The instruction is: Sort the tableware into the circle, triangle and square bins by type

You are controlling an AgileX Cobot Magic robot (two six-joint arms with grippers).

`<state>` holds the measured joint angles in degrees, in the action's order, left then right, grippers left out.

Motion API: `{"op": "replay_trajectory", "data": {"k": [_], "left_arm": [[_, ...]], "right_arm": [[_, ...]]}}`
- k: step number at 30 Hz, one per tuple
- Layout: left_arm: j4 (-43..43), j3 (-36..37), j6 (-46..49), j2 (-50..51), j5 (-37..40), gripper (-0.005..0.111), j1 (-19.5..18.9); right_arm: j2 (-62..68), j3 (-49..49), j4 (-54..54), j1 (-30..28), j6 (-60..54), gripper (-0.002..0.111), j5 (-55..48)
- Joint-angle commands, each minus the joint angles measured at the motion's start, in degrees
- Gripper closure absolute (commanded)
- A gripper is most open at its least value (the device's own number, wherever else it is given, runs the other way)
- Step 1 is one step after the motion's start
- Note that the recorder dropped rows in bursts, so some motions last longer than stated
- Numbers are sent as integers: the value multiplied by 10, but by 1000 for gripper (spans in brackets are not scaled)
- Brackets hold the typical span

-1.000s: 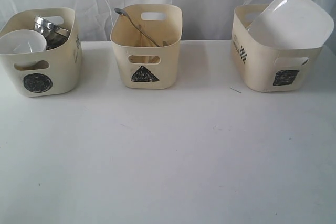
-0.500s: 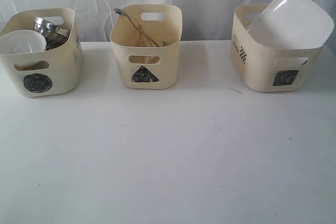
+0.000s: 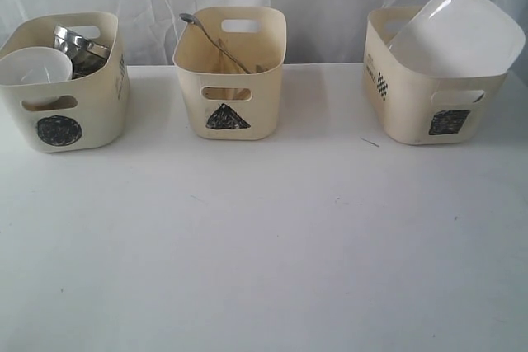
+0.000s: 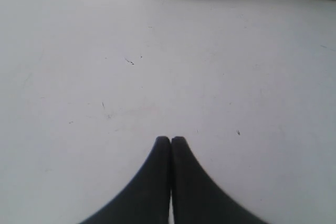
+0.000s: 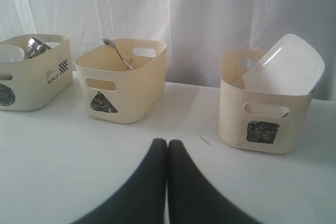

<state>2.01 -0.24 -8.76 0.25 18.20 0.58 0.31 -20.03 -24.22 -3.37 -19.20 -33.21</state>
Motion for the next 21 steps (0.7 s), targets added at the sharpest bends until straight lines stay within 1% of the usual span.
{"op": "replay_trajectory", "data": {"k": [1,4,6,8,10,11,12,13,14,15,17,21], "left_arm": [[5,2,1,-2,16,107,1],[5,2,1,-2,16,107,1],[5,2,1,-2,16,107,1],[5,2,1,-2,16,107,1],[5,2,1,-2,16,107,1],[5,2,1,-2,16,107,1],[5,2,1,-2,16,107,1],[5,2,1,-2,16,107,1],[5,2,1,-2,16,107,1],[5,2,1,-2,16,107,1],[4,2,1,-2,16,107,1],[4,2,1,-2,16,107,1]], "right_arm": [[-3,39,79,0,31,108,58],[-3,84,115,0,88,108,168],[-3,125,180,0,112,108,254],[-3,168,214,0,151,108,311],[-3,200,214,0,175,108,342],[-3,200,214,0,180,108,340],[-3,200,219,0,180,108,268],[-3,200,219,0,180,108,228],[-3,200,222,0,180,108,158],[-3,200,237,0,168,108,132],[-3,200,242,-1,128,108,139],[-3,200,242,-1,115,108,140]]}}
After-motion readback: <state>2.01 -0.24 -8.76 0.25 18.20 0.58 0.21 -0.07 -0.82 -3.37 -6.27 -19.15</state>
